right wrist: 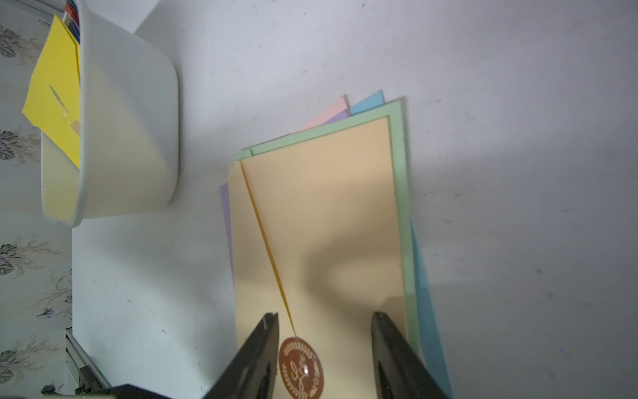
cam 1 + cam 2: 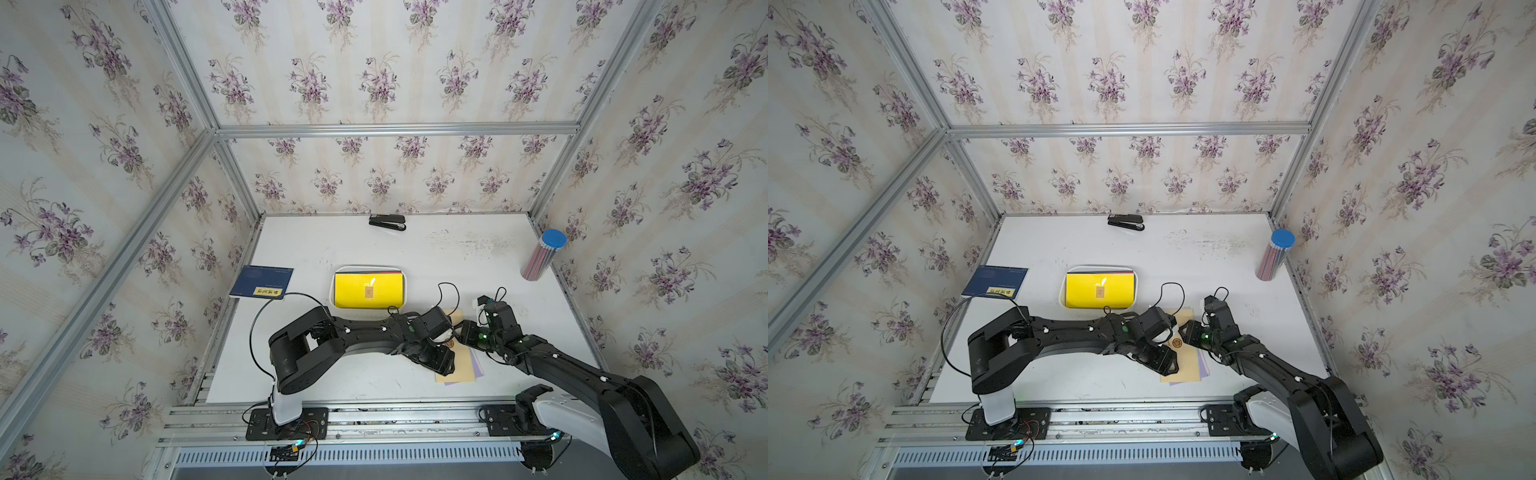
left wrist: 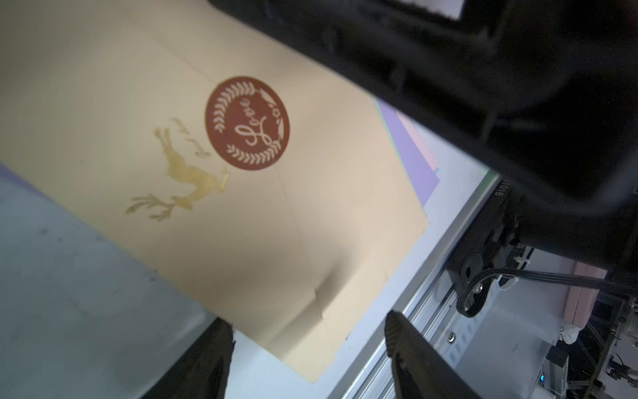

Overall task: Put the sealed envelopes into the storage box
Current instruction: Pick up the envelope from the center of the board.

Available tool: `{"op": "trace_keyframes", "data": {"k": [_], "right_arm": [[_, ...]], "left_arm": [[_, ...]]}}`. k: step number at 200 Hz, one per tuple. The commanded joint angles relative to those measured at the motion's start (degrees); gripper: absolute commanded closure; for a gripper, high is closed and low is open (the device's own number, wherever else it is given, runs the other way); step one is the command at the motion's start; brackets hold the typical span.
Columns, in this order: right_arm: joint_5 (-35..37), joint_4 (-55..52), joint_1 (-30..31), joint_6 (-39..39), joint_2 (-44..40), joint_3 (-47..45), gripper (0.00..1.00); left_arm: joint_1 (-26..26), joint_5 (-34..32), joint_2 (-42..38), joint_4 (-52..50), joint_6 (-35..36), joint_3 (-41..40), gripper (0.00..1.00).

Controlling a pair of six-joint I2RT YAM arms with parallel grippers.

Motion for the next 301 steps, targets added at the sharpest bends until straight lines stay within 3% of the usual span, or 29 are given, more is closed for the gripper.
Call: {"op": "trace_keyframes", "data": {"k": [1, 98, 155, 194, 220, 234, 263, 301], "right_arm": [[0.2, -5.8, 0.0, -0.1, 0.3, -0.6, 0.51], [-0.1, -5.4, 0.0, -0.1, 0.4, -0.8, 0.51], [-0.6, -5.0, 0.0, 0.2, 0.2, -1.2, 0.51], [-0.7, -4.8, 0.0, 0.4, -0.3, -1.7, 0.51], [-0.8, -4.6, 0.0, 0.4, 0.0, -1.7, 0.51], [-0.9, -4.4, 0.0, 0.4, 0.3, -1.7, 0.51], [-1.1, -4.4, 0.0, 0.3, 0.2, -1.6, 0.52], [-2.0, -3.9, -0.3, -0.5, -3.8, -0.9, 0.5]], "left_arm": [[0.0, -0.5, -0.5, 0.6, 0.5, 0.5, 0.3], [-0.1, 0.1, -3.9, 4.2, -1.0, 1.1, 0.29], [-0.1, -2.3, -1.7, 9.4, -9.2, 0.3, 0.32], [0.0, -7.2, -2.7, 10.5, -13.5, -0.8, 0.44], [0.0, -10.3, -2.8, 8.8, -16.7, -0.9, 0.68], [0.0, -11.1, -2.3, 9.7, -19.0, -1.4, 0.71], [0.0, -10.9, -1.4, 7.4, -16.8, 0.7, 0.79], [0.0, -16.5, -5.4, -0.2, -11.5, 0.8, 1.0]]}}
